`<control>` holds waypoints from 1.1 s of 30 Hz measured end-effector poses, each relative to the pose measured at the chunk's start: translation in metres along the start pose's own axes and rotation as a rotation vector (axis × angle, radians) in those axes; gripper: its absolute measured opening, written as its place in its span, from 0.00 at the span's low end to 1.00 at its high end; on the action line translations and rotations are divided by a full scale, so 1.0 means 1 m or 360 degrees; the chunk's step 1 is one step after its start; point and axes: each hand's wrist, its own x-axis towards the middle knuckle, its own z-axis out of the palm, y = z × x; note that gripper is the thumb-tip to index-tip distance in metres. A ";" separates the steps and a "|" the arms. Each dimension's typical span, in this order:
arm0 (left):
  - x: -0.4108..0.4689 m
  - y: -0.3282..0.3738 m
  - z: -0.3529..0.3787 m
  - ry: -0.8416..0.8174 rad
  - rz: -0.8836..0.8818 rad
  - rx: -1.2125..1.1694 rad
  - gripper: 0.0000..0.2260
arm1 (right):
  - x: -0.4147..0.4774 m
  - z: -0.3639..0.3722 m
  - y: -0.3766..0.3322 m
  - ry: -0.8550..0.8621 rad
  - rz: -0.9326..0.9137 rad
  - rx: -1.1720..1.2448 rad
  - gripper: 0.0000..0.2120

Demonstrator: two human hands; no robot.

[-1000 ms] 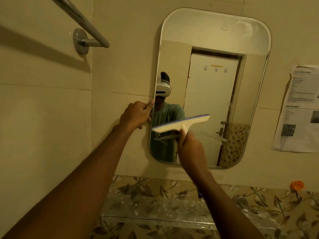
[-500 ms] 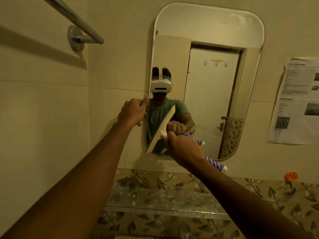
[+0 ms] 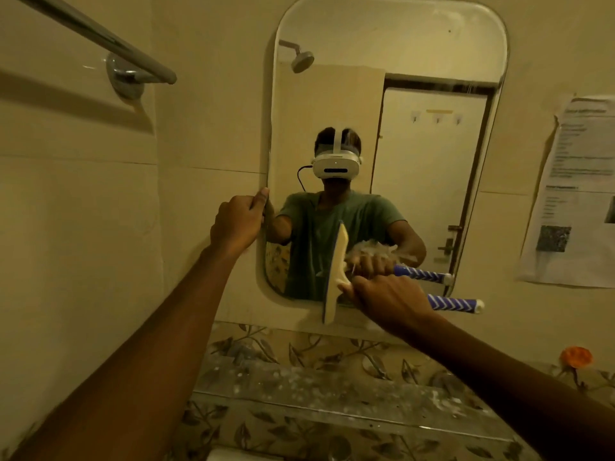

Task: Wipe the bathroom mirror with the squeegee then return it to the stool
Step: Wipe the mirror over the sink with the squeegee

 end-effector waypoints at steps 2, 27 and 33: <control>-0.003 -0.001 0.005 0.0031 -0.0045 -0.0017 0.23 | 0.015 0.003 -0.022 0.0096 -0.0075 0.0038 0.29; -0.018 -0.004 0.025 0.0240 -0.0126 -0.0054 0.21 | 0.033 0.026 -0.049 0.0235 -0.0055 -0.0063 0.27; -0.017 -0.007 0.023 0.0216 -0.0136 -0.0109 0.20 | -0.013 0.034 0.025 0.0068 0.0021 -0.0009 0.29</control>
